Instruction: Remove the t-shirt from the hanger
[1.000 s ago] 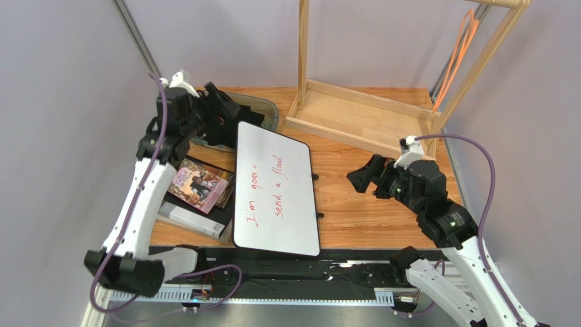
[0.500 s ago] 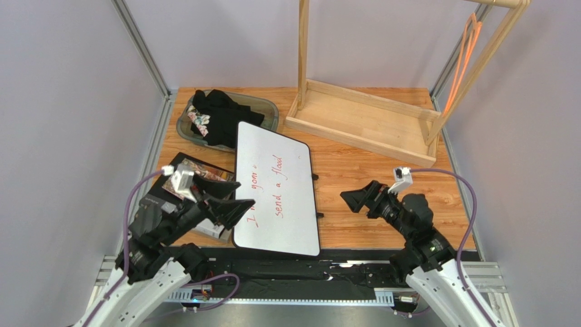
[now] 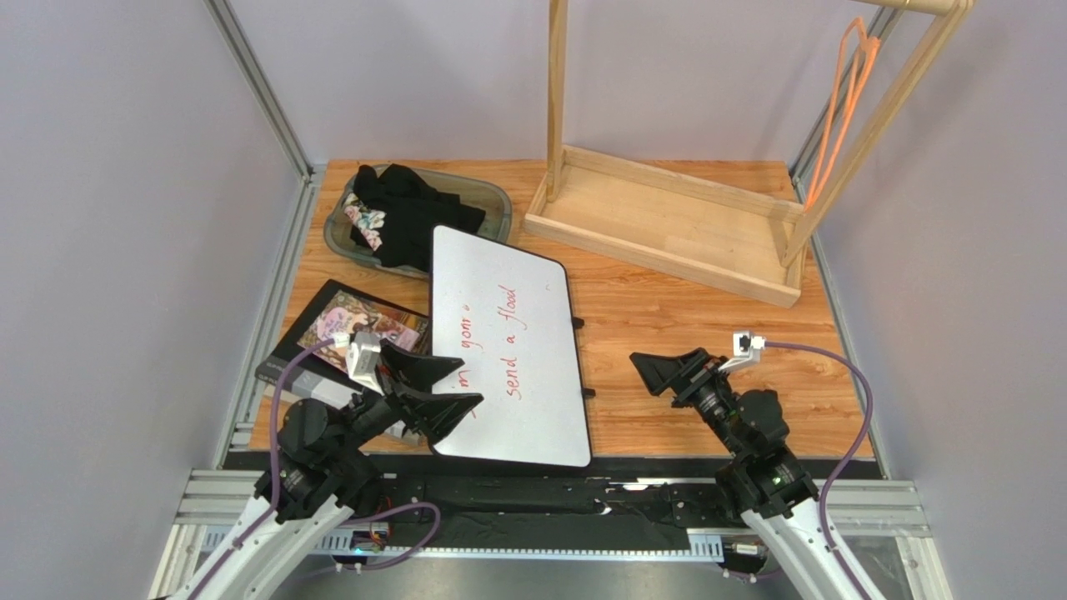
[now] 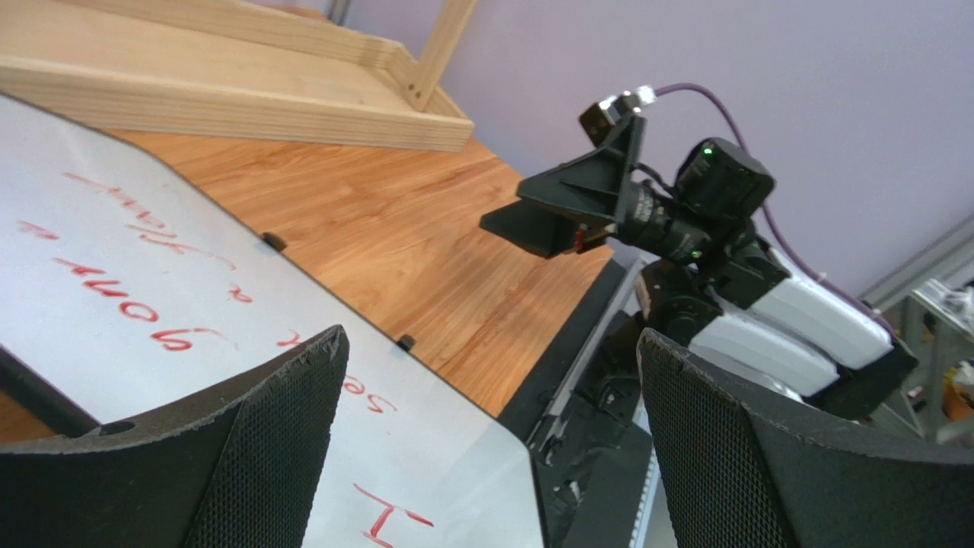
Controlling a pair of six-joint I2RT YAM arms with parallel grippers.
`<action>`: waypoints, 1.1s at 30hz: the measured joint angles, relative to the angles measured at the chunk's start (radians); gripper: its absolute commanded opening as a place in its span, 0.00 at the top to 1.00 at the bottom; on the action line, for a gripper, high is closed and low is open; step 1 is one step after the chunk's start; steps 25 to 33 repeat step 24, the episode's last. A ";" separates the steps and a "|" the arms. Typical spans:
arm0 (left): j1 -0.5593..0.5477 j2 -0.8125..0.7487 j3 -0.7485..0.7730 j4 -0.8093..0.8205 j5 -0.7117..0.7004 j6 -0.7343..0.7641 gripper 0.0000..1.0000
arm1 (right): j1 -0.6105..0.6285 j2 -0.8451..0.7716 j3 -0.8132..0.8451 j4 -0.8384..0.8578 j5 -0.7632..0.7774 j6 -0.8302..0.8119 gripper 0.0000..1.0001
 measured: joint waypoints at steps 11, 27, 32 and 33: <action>0.000 0.000 -0.253 0.675 0.148 -0.192 0.01 | 0.000 0.000 -0.003 -0.001 0.071 -0.027 0.00; 0.000 0.000 -0.253 0.961 0.251 -0.296 0.01 | 0.000 0.000 -0.004 -0.008 0.117 -0.043 0.00; 0.000 0.000 -0.253 0.961 0.251 -0.296 0.01 | 0.000 0.000 -0.004 -0.008 0.117 -0.043 0.00; 0.000 0.000 -0.253 0.961 0.251 -0.296 0.01 | 0.000 0.000 -0.004 -0.008 0.117 -0.043 0.00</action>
